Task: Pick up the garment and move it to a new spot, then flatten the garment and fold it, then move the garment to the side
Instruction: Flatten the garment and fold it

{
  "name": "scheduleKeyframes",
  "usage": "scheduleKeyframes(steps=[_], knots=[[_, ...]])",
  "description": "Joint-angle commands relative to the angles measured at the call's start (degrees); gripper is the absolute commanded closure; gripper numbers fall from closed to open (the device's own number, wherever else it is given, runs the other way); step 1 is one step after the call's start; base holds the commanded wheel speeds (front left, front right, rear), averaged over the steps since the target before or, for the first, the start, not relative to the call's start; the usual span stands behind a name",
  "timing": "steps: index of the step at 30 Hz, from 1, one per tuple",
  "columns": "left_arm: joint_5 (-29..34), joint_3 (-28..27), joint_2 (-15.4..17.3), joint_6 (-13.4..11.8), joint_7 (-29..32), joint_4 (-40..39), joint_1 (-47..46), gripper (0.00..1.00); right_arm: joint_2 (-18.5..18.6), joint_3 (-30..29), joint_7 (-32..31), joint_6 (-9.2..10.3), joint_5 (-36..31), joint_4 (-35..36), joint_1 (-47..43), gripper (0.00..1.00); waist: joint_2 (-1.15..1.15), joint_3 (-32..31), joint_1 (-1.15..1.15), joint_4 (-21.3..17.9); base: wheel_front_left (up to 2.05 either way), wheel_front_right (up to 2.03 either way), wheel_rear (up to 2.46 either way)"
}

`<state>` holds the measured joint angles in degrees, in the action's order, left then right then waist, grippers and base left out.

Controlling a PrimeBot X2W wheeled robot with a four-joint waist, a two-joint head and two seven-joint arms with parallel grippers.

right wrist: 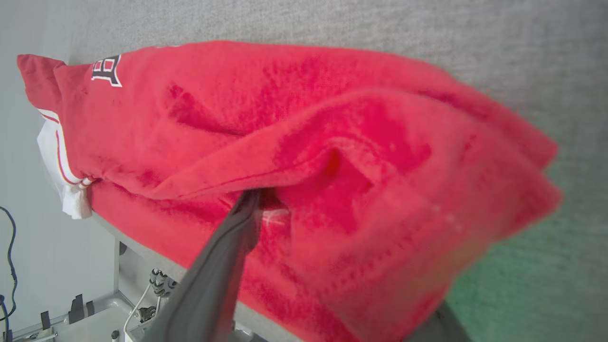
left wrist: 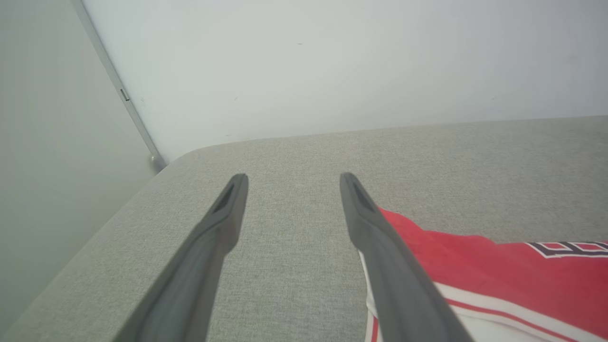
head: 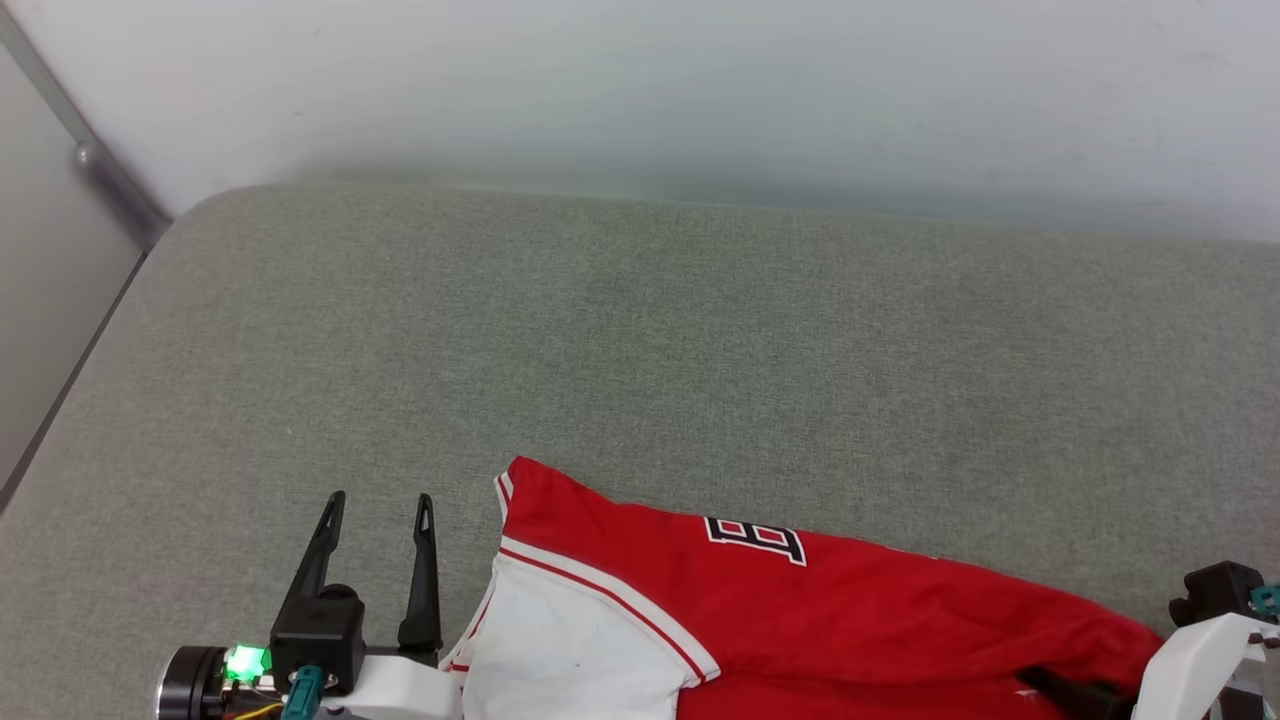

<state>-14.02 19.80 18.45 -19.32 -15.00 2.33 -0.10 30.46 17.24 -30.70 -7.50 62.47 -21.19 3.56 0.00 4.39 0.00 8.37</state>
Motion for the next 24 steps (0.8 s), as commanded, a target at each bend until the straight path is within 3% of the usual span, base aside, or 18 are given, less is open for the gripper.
scheduleKeyframes(steps=[1, 8, 19, 24], knots=[[0.98, -0.92, -0.76, 0.73, -0.24, 0.14, 0.76, 0.00, -1.30, 1.66, 0.09, 0.02, 0.41, -0.95, -0.27, 1.00, 0.00, -0.10, 0.00, 0.04, 0.00, 0.00, 0.00], [4.43, -4.21, -3.44, 3.71, -0.20, 0.48, 2.25, 0.00, 2.14, 1.22, 3.07, 0.05, 1.16, -0.95, 1.13, 1.00, 0.00, -1.17, 0.00, -0.41, 0.00, 0.00, 0.00], [8.05, -7.50, -5.97, 7.02, -0.19, 0.34, 4.17, 0.00, 12.20, -1.72, 5.72, 0.03, 0.11, -3.75, 1.87, 1.00, 0.00, -3.02, 0.00, -1.70, 0.00, 0.00, 0.00], [9.08, -8.54, -6.94, 7.98, -0.19, 0.60, 5.08, 0.00, 14.02, -1.94, 5.39, 0.02, 1.00, -1.99, 1.33, 1.00, 0.00, -4.08, 0.00, -2.31, 0.00, 0.00, 0.00]])
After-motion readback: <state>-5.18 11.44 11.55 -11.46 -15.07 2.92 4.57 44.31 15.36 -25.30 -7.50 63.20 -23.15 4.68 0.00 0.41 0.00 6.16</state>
